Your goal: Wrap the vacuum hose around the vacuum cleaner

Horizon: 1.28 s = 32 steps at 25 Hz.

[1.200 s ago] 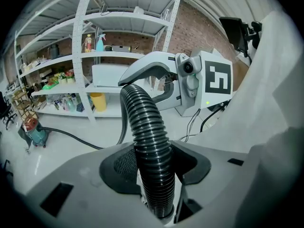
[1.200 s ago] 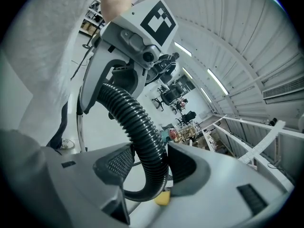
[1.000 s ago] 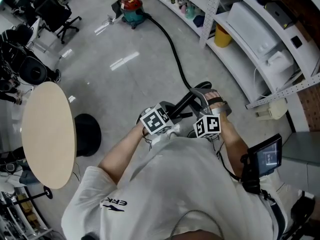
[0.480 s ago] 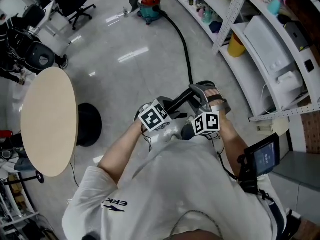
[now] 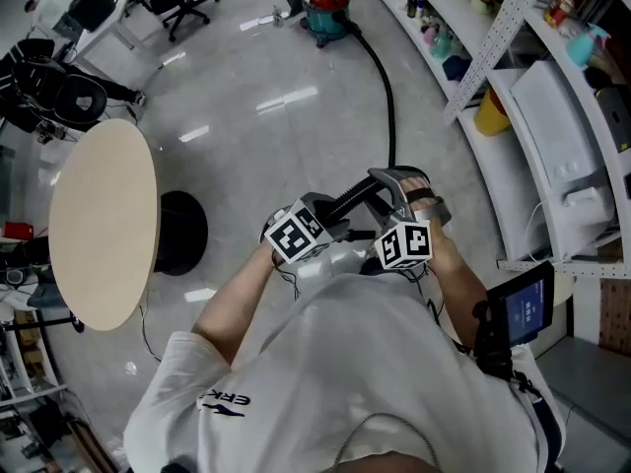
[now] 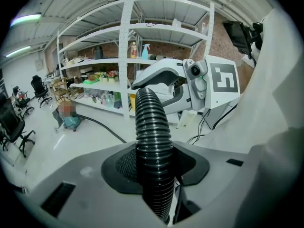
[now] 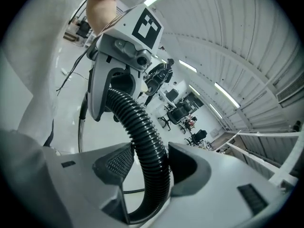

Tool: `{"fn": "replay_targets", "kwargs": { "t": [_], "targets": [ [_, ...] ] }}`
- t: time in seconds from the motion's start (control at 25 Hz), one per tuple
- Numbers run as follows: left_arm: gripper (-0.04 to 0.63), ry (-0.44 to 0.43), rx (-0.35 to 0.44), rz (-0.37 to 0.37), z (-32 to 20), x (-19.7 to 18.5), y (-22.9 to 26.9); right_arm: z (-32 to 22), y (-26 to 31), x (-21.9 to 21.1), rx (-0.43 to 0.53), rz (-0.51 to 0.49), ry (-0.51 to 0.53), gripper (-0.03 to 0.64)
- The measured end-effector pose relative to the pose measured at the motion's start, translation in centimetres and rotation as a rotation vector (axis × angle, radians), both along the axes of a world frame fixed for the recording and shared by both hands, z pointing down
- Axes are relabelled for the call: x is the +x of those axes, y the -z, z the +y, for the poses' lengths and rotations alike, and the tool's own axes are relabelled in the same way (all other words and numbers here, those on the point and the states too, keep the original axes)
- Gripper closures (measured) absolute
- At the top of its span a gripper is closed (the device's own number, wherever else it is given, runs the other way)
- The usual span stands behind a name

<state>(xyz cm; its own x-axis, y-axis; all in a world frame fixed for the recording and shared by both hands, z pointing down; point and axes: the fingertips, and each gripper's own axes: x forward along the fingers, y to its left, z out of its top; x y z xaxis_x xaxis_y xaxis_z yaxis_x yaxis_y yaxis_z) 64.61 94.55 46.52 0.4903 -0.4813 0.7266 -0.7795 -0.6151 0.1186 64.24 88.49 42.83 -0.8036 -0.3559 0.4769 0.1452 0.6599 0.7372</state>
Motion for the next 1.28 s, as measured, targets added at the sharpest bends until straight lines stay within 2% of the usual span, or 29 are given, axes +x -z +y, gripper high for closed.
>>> {"fn": "replay_targets", "kwargs": {
  "t": [0.36,0.64,0.84,0.96,1.04,1.12,1.28],
  "targets": [
    [0.445,0.126,-0.004,-0.022,-5.3,-2.4,-0.6,-5.9,-1.4,-2.1,-0.116,0.008,0.117,0.391],
    [0.445,0.190,0.009,-0.068,-7.5,-4.7,0.3,-12.6,-3.4,0.1,-0.204,0.045,0.072,0.388],
    [0.445,0.215,0.021,-0.094,-9.4,-6.3,1.3,-17.4,-6.9,2.5,-0.279,0.094,-0.017,0.388],
    [0.445,0.216,0.022,-0.109,-9.9,-7.4,2.0,-18.8,-8.6,2.4,-0.323,0.121,-0.046,0.390],
    [0.445,0.210,0.020,-0.119,-10.0,-8.4,2.1,-18.9,-9.1,1.5,-0.344,0.138,-0.043,0.392],
    [0.445,0.204,0.014,-0.129,-10.0,-9.8,1.7,-18.8,-9.3,0.2,-0.353,0.158,-0.026,0.430],
    [0.445,0.185,-0.005,-0.149,-10.0,-12.8,0.8,-18.6,-9.4,-2.4,-0.361,0.215,0.020,0.430]
  ]
}}
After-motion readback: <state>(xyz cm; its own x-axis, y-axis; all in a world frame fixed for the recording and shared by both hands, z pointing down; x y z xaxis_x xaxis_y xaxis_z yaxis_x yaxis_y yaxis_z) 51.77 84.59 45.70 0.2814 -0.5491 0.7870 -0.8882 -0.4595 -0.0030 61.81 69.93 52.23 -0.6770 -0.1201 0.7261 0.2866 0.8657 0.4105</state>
